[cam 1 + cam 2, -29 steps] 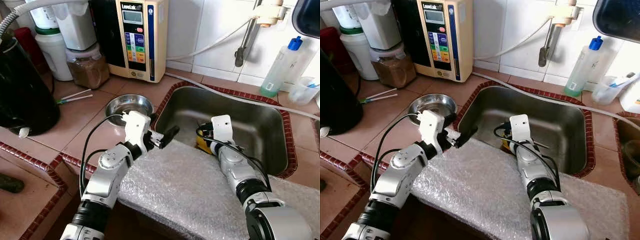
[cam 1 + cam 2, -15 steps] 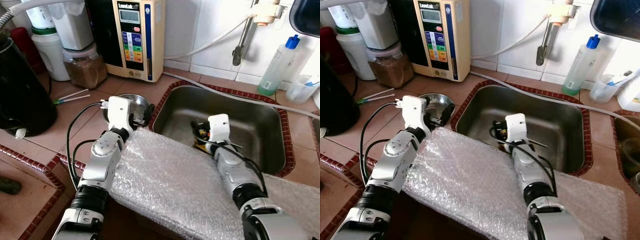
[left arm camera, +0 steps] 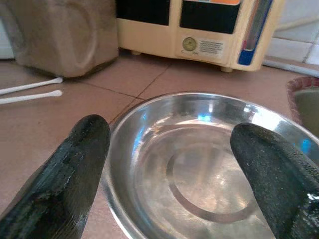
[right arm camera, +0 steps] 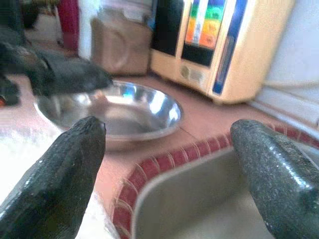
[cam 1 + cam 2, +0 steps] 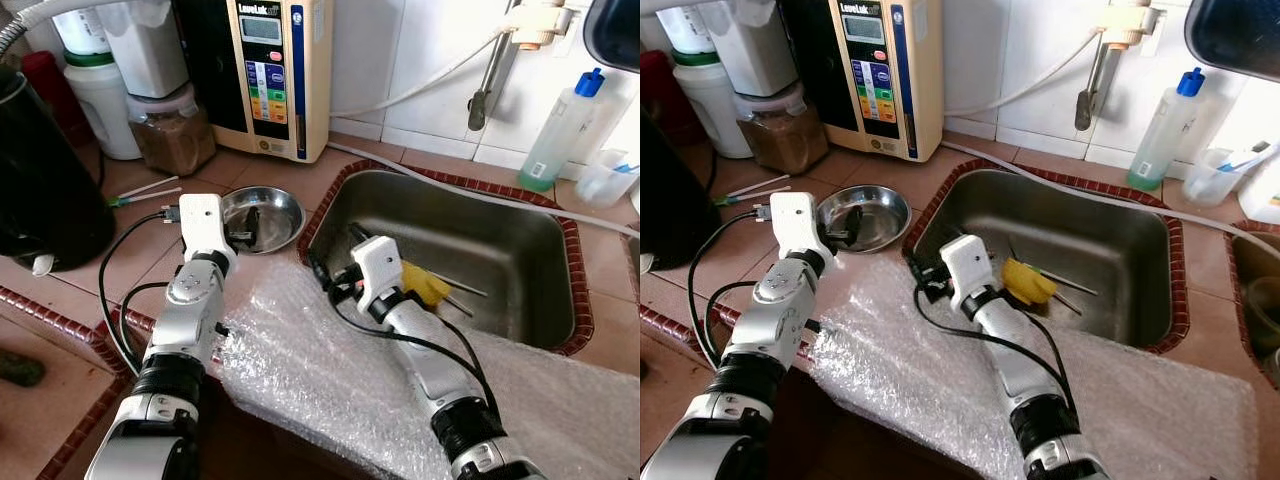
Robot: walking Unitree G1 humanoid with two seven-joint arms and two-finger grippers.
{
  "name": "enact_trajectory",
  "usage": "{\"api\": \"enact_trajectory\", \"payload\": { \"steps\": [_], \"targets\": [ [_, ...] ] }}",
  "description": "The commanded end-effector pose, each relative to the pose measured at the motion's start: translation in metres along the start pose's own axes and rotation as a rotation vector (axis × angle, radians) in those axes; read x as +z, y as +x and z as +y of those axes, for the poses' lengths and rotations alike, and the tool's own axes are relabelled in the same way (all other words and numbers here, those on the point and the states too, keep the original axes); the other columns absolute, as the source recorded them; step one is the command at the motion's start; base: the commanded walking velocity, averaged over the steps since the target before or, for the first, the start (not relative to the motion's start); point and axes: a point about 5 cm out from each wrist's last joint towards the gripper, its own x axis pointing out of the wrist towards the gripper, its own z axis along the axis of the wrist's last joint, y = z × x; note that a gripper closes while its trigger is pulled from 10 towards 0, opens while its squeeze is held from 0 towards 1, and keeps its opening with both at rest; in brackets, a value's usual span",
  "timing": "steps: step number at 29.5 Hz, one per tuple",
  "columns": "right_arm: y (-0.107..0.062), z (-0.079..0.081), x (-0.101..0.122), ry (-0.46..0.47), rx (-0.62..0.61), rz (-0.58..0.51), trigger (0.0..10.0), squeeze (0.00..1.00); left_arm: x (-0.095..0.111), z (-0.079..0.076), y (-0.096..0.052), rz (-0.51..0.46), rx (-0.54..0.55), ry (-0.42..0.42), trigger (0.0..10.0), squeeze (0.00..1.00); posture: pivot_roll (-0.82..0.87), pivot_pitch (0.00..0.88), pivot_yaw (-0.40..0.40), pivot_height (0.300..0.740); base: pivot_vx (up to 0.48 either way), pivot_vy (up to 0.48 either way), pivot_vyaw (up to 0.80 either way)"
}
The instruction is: Kitchen organization
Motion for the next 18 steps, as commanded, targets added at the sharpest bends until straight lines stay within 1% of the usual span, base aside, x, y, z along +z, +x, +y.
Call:
{"api": "enact_trajectory", "payload": {
  "steps": [1, 2, 4, 6, 8, 9, 10, 11, 12, 13, 16, 18],
  "targets": [
    [-0.002, 0.007, 0.004, -0.007, 0.045, 0.001, 10.0, 1.0, 0.001, 0.008, 0.006, 0.036, 0.067, -0.007, 10.0, 0.0, 0.11, 0.0, 0.059, 0.74, 0.0, 0.0, 0.0],
    [-0.002, 0.007, 0.004, -0.007, 0.045, 0.001, 10.0, 1.0, 0.001, 0.008, 0.006, 0.036, 0.067, -0.007, 10.0, 0.0, 0.11, 0.0, 0.059, 0.74, 0.0, 0.0, 0.0],
    [-0.004, 0.009, 0.005, -0.013, 0.053, 0.008, 10.0, 1.0, -0.002, 0.011, 0.008, 0.073, 0.088, -0.037, 10.0, 0.0, 0.11, 0.0, 0.059, 0.74, 0.0, 0.0, 0.0],
    [-0.005, 0.01, 0.005, -0.016, 0.062, 0.013, 10.0, 1.0, -0.007, 0.013, 0.009, 0.119, 0.106, -0.034, 10.0, 0.0, 0.11, 0.0, 0.059, 0.74, 0.0, 0.0, 0.0],
    [-0.006, 0.008, 0.005, -0.028, 0.068, 0.023, 10.0, 1.0, -0.01, 0.014, 0.01, 0.149, 0.114, -0.051, 10.0, 0.0, 0.11, 0.0, 0.06, 0.74, 0.0, 0.0, 0.0],
    [-0.006, 0.006, 0.005, -0.029, 0.065, 0.027, 10.0, 0.6, -0.01, 0.014, 0.01, 0.156, 0.116, -0.068, 10.0, 0.0, 0.11, 0.0, 0.062, 0.74, 0.0, 0.0, 0.0],
    [-0.006, 0.004, 0.005, -0.031, 0.061, 0.031, 10.0, 0.53, -0.01, 0.014, 0.011, 0.16, 0.118, -0.077, 10.0, 0.0, 0.11, 0.0, 0.063, 0.74, 0.0, 0.0, 0.0],
    [-0.006, 0.004, 0.005, -0.031, 0.061, 0.031, 10.0, 0.53, -0.01, 0.014, 0.011, 0.16, 0.118, -0.077, 10.0, 0.0, 0.11, 0.0, 0.063, 0.74, 0.0, 0.0, 0.0],
    [-0.006, 0.003, 0.005, -0.031, 0.058, 0.035, 10.0, 0.16, -0.011, 0.014, 0.012, 0.177, 0.119, -0.095, 10.0, 0.0, 0.11, 0.0, 0.062, 0.74, 0.0, 0.0, 0.0],
    [-0.006, 0.002, 0.005, -0.033, 0.057, 0.043, 10.0, 0.0, -0.014, 0.014, 0.013, 0.21, 0.123, -0.123, 10.0, 0.0, 0.12, 0.0, 0.062, 0.74, 0.0, 0.0, 0.0],
    [-0.006, 0.003, 0.004, -0.037, 0.062, 0.048, 10.0, 0.0, -0.016, 0.012, 0.013, 0.23, 0.122, -0.138, 10.0, 0.0, 0.12, 0.0, 0.062, 0.74, 0.0, 0.0, 0.0],
    [-0.006, 0.005, 0.004, -0.045, 0.068, 0.054, 10.0, 0.0, -0.017, 0.009, 0.015, 0.249, 0.103, -0.143, 10.0, 0.0, 0.12, 0.0, 0.062, 0.74, 0.0, 0.0, 0.0]
  ]
}}
